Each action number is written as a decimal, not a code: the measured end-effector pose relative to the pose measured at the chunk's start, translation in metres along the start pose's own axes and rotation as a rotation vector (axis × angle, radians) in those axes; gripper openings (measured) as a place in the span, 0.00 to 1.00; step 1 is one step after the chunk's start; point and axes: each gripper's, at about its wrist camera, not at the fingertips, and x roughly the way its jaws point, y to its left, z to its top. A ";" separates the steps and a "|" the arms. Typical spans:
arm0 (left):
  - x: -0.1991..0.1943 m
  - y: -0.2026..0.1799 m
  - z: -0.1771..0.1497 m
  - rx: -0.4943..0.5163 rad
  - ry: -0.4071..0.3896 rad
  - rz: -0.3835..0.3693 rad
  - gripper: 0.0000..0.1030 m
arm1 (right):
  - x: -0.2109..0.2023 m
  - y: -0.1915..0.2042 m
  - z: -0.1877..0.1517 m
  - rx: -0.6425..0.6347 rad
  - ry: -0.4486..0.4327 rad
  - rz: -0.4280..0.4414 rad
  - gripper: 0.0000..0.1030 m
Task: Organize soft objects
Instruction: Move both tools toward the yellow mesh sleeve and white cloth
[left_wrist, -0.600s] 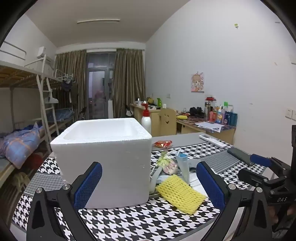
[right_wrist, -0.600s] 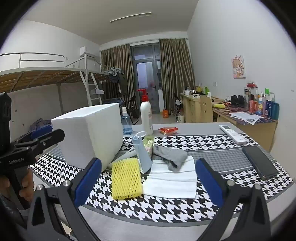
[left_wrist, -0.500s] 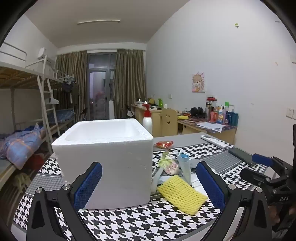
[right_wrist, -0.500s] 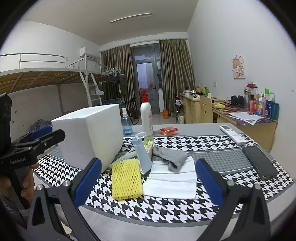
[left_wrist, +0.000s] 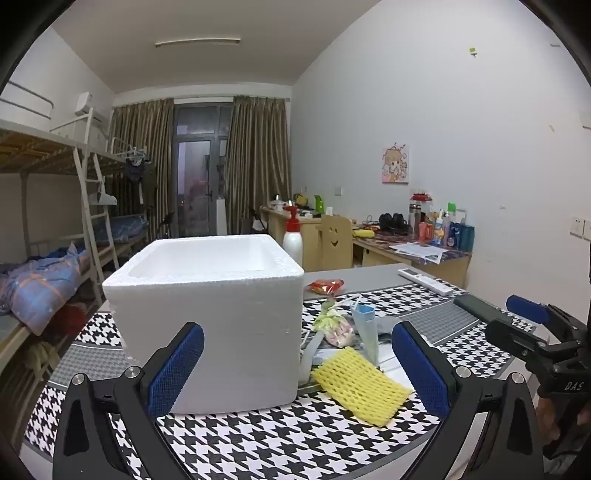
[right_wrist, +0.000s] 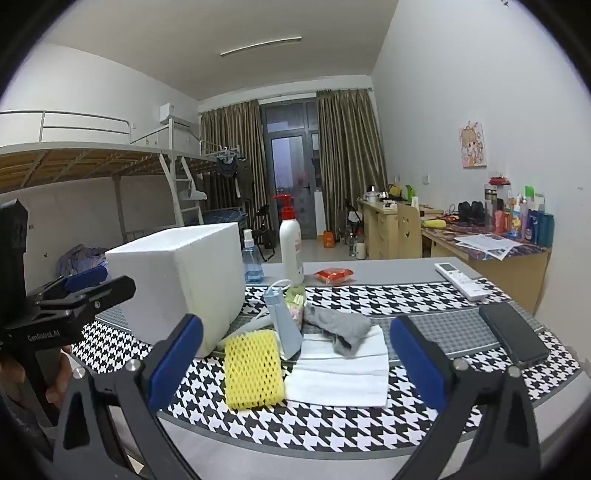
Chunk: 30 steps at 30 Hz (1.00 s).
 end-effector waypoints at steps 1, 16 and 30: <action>-0.004 0.001 0.001 -0.003 -0.006 0.001 0.99 | 0.000 0.000 0.000 -0.001 -0.001 -0.001 0.99; -0.009 0.002 0.006 -0.007 0.004 0.003 0.99 | -0.003 0.000 0.005 0.015 -0.026 0.010 0.99; -0.011 -0.003 0.005 0.006 -0.005 0.009 0.99 | -0.007 -0.002 0.006 0.020 -0.044 -0.016 0.99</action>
